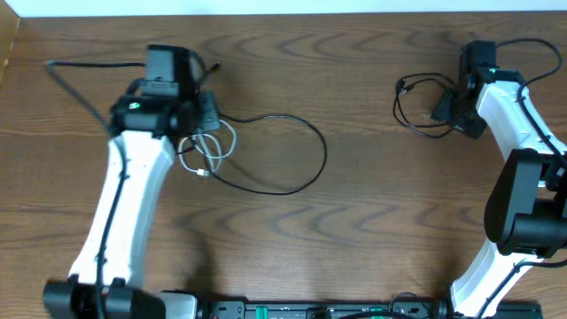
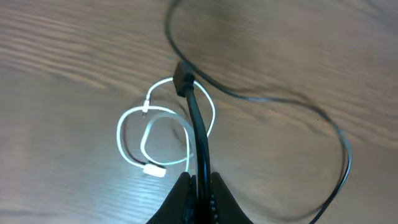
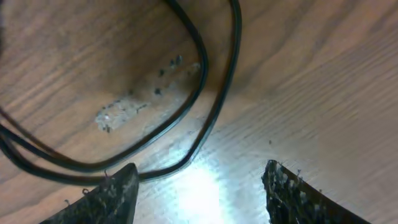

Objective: Untangle cables

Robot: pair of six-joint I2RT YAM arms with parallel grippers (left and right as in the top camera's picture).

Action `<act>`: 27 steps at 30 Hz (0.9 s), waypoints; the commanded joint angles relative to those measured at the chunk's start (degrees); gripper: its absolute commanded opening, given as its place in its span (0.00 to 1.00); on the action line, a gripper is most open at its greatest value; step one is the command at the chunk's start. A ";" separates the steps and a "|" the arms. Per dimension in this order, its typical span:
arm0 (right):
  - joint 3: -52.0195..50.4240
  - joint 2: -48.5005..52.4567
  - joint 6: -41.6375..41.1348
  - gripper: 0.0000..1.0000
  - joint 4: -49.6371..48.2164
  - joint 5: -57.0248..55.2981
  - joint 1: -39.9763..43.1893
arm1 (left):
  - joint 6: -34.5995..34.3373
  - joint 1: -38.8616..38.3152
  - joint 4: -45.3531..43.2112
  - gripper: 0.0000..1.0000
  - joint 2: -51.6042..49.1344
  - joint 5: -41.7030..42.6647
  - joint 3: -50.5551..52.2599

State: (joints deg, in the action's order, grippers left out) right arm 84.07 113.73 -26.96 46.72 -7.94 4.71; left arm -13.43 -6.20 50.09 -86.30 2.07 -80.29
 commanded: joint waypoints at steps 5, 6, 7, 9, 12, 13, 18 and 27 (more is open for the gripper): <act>-4.31 -0.13 -3.50 0.60 -6.64 -0.70 0.24 | 0.52 -10.64 -6.12 0.07 -10.58 0.55 -0.39; -4.87 -0.15 -3.50 0.60 -7.91 -0.70 0.24 | 0.52 -12.09 -7.34 0.07 -11.72 0.52 -0.39; -5.55 -0.15 -3.78 0.60 -9.35 -0.72 0.24 | 0.52 -13.64 -8.74 0.07 -12.98 0.52 -0.39; -6.91 -0.13 -4.48 0.60 -11.89 -0.70 0.24 | 0.55 -15.52 -10.19 0.07 -14.49 0.52 -0.39; -8.44 -0.13 -6.58 0.60 -15.06 -0.70 0.31 | 0.55 -17.16 -11.26 0.08 -16.24 0.52 -0.39; -8.66 -0.13 -6.91 0.60 -15.32 -0.70 0.35 | 0.52 -17.51 -11.47 0.08 -16.61 0.52 -0.39; -10.36 -0.13 -6.91 0.60 -17.33 -0.70 0.76 | 0.52 -19.12 -11.63 0.08 -17.16 0.52 -0.39; -14.47 -0.13 -6.88 0.59 -20.02 -0.70 2.10 | 0.52 -19.76 -11.63 0.08 -17.16 0.52 -0.39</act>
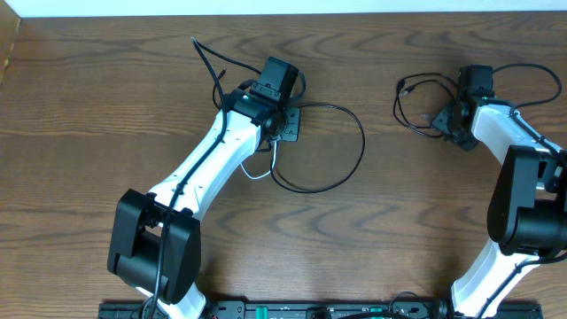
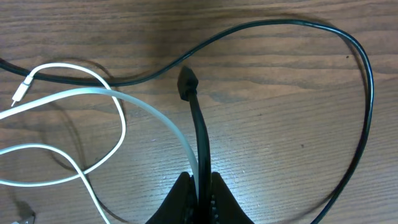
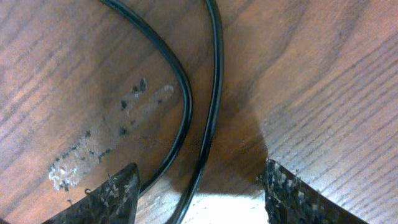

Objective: Untangle cables

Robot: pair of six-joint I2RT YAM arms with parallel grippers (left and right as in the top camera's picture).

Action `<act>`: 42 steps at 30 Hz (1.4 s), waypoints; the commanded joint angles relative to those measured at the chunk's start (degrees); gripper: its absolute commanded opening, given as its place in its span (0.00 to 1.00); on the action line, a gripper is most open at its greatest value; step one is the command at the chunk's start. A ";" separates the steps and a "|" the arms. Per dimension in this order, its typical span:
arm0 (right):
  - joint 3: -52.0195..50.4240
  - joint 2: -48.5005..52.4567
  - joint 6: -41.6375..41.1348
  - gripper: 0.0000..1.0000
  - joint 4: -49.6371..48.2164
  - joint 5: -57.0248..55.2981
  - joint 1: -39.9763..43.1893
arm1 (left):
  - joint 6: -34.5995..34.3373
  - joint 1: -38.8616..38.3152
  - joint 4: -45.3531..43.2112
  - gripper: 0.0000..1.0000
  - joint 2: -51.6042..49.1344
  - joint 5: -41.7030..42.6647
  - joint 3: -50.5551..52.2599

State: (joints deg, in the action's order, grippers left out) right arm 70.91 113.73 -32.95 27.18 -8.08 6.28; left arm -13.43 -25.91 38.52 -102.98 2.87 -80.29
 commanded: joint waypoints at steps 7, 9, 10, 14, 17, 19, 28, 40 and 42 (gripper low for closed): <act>-4.24 -0.13 -0.90 0.57 -5.62 -0.55 0.59 | 0.52 -0.07 -0.07 0.08 -0.48 -0.28 -0.39; -4.96 -0.13 -0.90 0.55 -6.88 -0.55 0.59 | 0.52 -0.07 -0.07 0.08 -0.48 -0.28 -0.42; -5.14 -0.13 -0.90 0.54 -7.08 -0.55 0.59 | 0.52 -0.07 -0.07 0.08 -0.48 -0.28 -0.39; -5.68 -0.13 -0.87 0.45 -7.13 -0.70 0.59 | 0.50 -0.07 -0.13 0.08 -0.48 -0.28 -0.39; -7.19 -0.13 -0.90 0.43 -8.50 -0.79 0.59 | 0.50 -0.07 -0.26 0.08 -0.48 -0.26 -0.39; -7.41 -0.13 -0.90 0.40 -8.17 -0.46 0.59 | 0.50 -0.07 -0.26 0.08 -0.48 -0.26 -0.39; -7.30 5.38 -0.85 0.42 -4.11 6.29 0.66 | 0.50 -0.07 -0.92 0.08 -0.48 -0.26 -0.39; -6.23 8.00 1.73 0.08 5.44 3.82 3.74 | 0.52 -0.07 -0.92 0.08 -0.48 -0.26 -0.39; -4.74 7.74 3.58 0.01 6.56 4.52 3.87 | 0.52 -0.07 -0.92 0.08 -0.48 -0.26 -0.39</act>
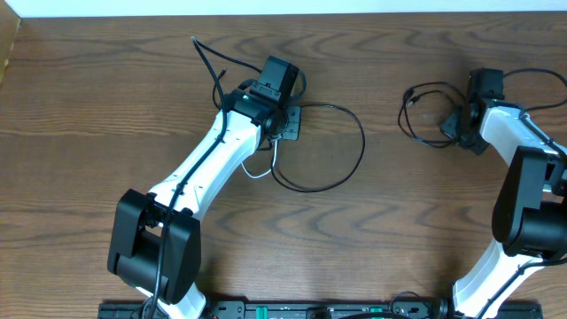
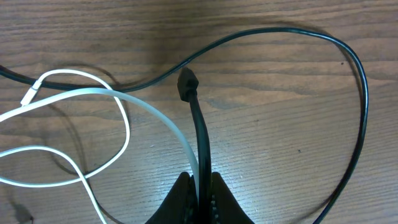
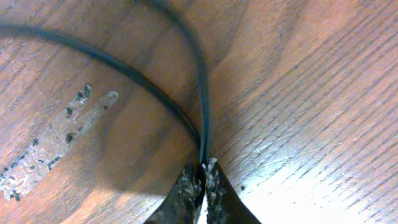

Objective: Untangle cables

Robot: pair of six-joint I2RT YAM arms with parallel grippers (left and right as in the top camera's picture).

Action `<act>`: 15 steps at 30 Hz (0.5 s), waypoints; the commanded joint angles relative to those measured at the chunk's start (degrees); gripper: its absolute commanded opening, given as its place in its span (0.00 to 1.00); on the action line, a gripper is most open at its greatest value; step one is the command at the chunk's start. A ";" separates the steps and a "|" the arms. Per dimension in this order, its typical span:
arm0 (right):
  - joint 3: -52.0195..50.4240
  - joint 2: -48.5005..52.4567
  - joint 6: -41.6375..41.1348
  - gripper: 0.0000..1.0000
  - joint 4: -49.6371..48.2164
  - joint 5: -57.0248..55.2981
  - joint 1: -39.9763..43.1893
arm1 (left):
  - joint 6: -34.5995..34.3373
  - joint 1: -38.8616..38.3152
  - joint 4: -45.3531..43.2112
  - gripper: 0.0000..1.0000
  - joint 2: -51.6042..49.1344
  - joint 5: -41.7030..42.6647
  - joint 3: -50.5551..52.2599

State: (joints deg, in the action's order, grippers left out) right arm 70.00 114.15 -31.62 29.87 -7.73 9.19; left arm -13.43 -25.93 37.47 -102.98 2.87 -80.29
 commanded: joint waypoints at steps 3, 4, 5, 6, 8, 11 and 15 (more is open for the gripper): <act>0.68 5.14 5.60 0.01 7.28 5.40 1.01 | 0.50 -0.04 0.11 0.09 -0.48 -0.28 -0.39; 3.37 3.87 6.01 0.01 9.03 6.25 1.14 | 0.50 -0.04 0.09 0.12 -0.48 -0.26 -0.39; 5.66 2.71 6.03 0.01 10.38 6.99 1.40 | 0.50 -0.04 0.07 0.13 -0.48 -0.26 -0.39; 8.28 1.22 6.36 0.01 11.43 8.33 1.86 | 0.50 -0.04 0.09 0.15 -0.48 -0.28 -0.39; 13.92 -1.46 8.33 0.01 13.03 12.04 3.08 | 0.50 -0.04 0.13 0.17 -0.48 -0.28 -0.39; 23.74 -3.15 8.61 0.01 16.39 12.83 5.97 | 0.50 -0.04 0.11 0.26 -0.48 -0.26 -0.39; 30.95 -3.15 9.49 0.01 14.82 12.52 10.40 | 0.50 -0.02 0.07 0.32 -0.48 -0.26 -0.39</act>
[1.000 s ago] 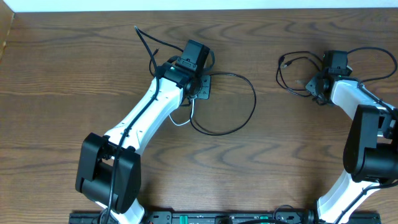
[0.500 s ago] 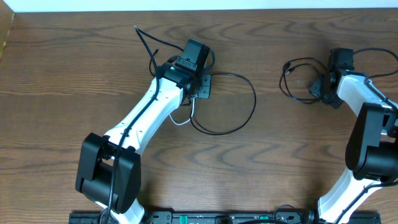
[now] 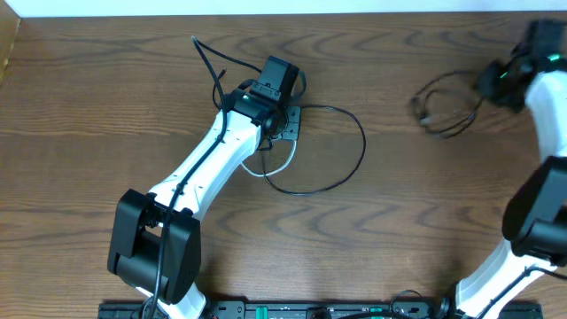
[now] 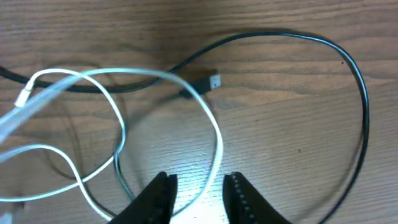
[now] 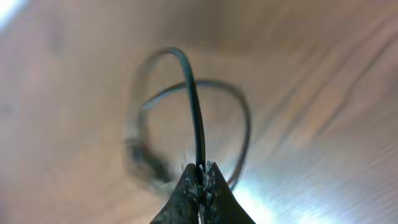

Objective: Untangle cables

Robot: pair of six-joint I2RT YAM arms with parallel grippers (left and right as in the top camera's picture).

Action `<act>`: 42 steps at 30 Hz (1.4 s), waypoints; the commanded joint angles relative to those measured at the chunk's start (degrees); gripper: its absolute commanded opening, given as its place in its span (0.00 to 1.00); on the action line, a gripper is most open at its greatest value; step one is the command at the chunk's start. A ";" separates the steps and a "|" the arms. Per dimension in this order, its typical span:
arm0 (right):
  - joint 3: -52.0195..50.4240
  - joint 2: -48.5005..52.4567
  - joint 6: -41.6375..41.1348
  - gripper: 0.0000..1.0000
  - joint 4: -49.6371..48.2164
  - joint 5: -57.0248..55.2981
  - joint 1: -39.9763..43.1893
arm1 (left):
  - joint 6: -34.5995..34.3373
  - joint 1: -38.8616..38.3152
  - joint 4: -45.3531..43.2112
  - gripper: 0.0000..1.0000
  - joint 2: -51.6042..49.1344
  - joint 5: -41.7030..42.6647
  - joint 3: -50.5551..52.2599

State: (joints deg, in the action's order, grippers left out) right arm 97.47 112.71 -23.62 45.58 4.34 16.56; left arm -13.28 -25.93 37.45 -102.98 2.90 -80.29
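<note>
A long black cable point(image 3: 361, 142) loops on the wood table right of my left gripper point(image 3: 285, 124). In the left wrist view that gripper point(image 4: 198, 186) stands open, nothing between its fingers. The cable's plug point(image 4: 211, 81) lies free just ahead of it, and the black loop point(image 4: 362, 124) curves away right. A white cable point(image 4: 118, 124) coils across the black one; overhead it point(image 3: 276, 167) peeks out under the arm. At the far right my right gripper point(image 3: 490, 84) is shut on a short black cable point(image 3: 418, 96), whose blurred loops point(image 5: 193, 106) hang before the fingers point(image 5: 200, 173).
The brown wood table point(image 3: 399, 221) ends at a pale far edge point(image 3: 266, 13). A thin black wire point(image 3: 202, 55) sticks out behind my left arm. The right arm's white links run down the right side point(image 3: 540, 204).
My left gripper has opened and let go of the long black cable's end; its plug now lies on the table. The right gripper has moved farther right, carrying the short cable.
First my left gripper held the long cable's end at the table's left, over the white coil, while the right stood open around the short cable. Then the left was at the centre with its cable. The right shut on its cable; now the left is open.
</note>
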 commanded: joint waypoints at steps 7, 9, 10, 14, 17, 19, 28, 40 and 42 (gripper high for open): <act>4.09 -1.44 -1.99 0.01 -16.55 -0.81 12.44 | 0.35 -0.04 -0.02 0.39 -0.48 -0.28 -0.39; 4.09 -0.48 -4.07 0.01 -22.14 -0.50 14.38 | 0.35 -0.04 -0.57 0.41 -0.48 -0.28 -0.39; 4.09 0.28 -5.22 0.01 -24.06 -0.50 15.15 | 0.35 -0.02 -0.90 0.43 -0.48 -0.28 -0.39; 4.09 4.39 -6.60 0.01 -27.80 -0.13 16.02 | 0.35 -0.04 -1.29 0.43 -0.48 -0.28 -0.42; 4.09 9.46 -7.56 0.01 -31.10 0.59 16.02 | 0.35 -0.04 -1.36 0.43 -0.48 -0.28 -0.42; 4.09 12.37 -8.44 0.01 -32.17 0.61 16.11 | 0.35 -0.02 -1.33 0.43 -0.48 -0.28 -0.39; 4.11 10.86 -8.48 0.90 -21.70 0.13 17.27 | 0.33 -0.02 -1.38 0.43 -0.48 -0.28 -0.39; 3.82 9.70 -2.40 0.67 3.32 -6.71 16.22 | -2.05 -0.04 -1.38 0.43 -0.48 -0.28 -0.39; 2.95 10.40 -1.92 0.39 3.58 -7.28 16.17 | -2.05 -0.04 -1.42 0.43 -0.48 -0.28 -0.39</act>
State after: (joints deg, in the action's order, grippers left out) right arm 101.19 122.74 -26.81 48.88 0.19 33.12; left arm -14.98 -25.93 35.97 -102.98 2.90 -80.29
